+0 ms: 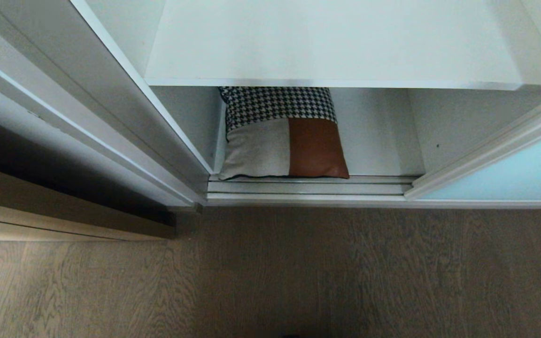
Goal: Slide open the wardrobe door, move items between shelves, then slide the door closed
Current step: Place the pillow on the higher shelf
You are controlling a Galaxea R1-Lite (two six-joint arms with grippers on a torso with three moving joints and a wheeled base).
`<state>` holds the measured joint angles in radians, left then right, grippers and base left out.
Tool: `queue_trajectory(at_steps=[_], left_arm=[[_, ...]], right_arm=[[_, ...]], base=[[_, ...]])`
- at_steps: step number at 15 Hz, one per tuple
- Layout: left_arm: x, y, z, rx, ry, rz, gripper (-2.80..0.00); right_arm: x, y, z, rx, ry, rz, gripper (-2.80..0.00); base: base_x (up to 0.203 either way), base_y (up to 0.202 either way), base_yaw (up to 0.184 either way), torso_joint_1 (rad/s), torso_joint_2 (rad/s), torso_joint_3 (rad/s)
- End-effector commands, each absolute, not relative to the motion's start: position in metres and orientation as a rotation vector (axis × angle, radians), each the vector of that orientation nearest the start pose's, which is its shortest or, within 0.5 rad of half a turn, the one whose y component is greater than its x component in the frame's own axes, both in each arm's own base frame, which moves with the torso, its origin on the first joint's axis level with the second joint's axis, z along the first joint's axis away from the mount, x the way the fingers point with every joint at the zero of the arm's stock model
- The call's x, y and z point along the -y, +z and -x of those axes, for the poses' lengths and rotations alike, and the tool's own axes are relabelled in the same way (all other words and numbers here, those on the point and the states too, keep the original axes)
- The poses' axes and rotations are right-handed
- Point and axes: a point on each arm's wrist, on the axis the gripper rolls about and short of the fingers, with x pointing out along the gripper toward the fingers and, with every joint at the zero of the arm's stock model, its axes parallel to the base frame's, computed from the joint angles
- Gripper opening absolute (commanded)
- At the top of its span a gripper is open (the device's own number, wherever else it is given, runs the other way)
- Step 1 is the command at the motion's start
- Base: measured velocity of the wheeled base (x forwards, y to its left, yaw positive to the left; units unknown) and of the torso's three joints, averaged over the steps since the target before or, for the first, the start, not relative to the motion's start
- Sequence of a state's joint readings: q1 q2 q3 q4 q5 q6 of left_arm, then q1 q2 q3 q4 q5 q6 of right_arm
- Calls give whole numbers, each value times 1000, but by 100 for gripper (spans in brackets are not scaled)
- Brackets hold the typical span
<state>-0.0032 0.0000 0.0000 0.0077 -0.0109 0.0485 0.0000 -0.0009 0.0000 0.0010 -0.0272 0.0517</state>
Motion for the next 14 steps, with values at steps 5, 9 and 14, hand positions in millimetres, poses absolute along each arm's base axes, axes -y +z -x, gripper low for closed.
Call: queue_trajectory(at_steps=[5,9,14], left_arm=[[0,74,23,-9,-14,-49,-280],[0,74,23,-9,-14,-49,-280],[0,74,23,-9,-14,-49,-280]], right_arm=[[1,75,23,0,-28,-51,-280],[0,74,23,-8,-21,-1,-280],[0,75,23,-5,-20,4,-280]], base=[[0,0,0,0,0,0],[0,0,0,0,0,0],[0,0,0,0,0,0]])
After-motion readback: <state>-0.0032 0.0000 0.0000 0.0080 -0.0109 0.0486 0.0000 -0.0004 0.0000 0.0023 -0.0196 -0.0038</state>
